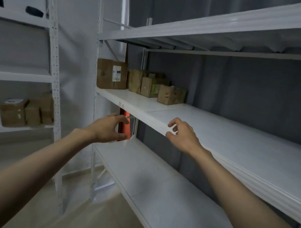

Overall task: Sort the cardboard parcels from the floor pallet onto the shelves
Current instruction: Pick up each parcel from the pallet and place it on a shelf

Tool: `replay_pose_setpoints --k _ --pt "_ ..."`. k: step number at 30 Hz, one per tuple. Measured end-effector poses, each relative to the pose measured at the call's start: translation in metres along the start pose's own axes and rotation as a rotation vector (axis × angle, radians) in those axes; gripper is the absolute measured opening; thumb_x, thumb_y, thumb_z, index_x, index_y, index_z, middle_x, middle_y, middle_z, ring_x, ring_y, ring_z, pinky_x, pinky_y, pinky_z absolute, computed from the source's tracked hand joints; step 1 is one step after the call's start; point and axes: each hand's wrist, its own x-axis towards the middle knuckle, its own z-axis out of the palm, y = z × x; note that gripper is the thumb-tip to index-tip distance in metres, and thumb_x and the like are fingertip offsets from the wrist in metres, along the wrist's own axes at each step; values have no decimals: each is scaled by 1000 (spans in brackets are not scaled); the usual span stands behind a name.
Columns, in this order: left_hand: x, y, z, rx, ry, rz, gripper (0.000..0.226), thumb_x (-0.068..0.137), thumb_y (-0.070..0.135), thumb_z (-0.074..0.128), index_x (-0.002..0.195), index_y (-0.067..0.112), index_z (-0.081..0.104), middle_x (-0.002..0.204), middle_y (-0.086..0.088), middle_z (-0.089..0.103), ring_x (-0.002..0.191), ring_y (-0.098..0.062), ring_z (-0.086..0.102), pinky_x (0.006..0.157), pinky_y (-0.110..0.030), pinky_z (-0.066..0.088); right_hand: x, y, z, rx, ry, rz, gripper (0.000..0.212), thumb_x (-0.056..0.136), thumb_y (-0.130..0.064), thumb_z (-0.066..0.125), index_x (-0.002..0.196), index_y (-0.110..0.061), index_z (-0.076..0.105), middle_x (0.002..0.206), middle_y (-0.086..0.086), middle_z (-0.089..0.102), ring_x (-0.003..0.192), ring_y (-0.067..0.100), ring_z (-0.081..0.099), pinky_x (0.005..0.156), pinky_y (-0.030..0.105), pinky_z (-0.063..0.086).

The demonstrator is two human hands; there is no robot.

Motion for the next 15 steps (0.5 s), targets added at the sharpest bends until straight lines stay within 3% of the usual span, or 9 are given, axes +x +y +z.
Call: replay_pose_setpoints --k 5,9,15 --pt "54 -23 17 -20 -2 -31 74 87 41 75 148 21 38 147 -6 45 130 -26 50 107 -46 46 54 9 23 -46 -27 -24 35 97 -26 61 129 -23 49 135 7 48 119 24 52 88 35 47" --pt "110 -33 22 -43 16 -8 75 86 38 76 148 18 38 148 -8 45 130 -27 49 106 -47 47 98 22 33 -61 -17 16 36 96 -26 61 129 -24 49 138 6 46 121 24 51 97 40 48" --pt "211 -42 41 -92 18 51 74 88 37 74 149 20 37 151 -8 40 129 -28 49 108 -48 45 166 54 44 -97 -11 88 35 95 -28 61 128 -26 48 135 4 47 113 22 52 98 41 47"
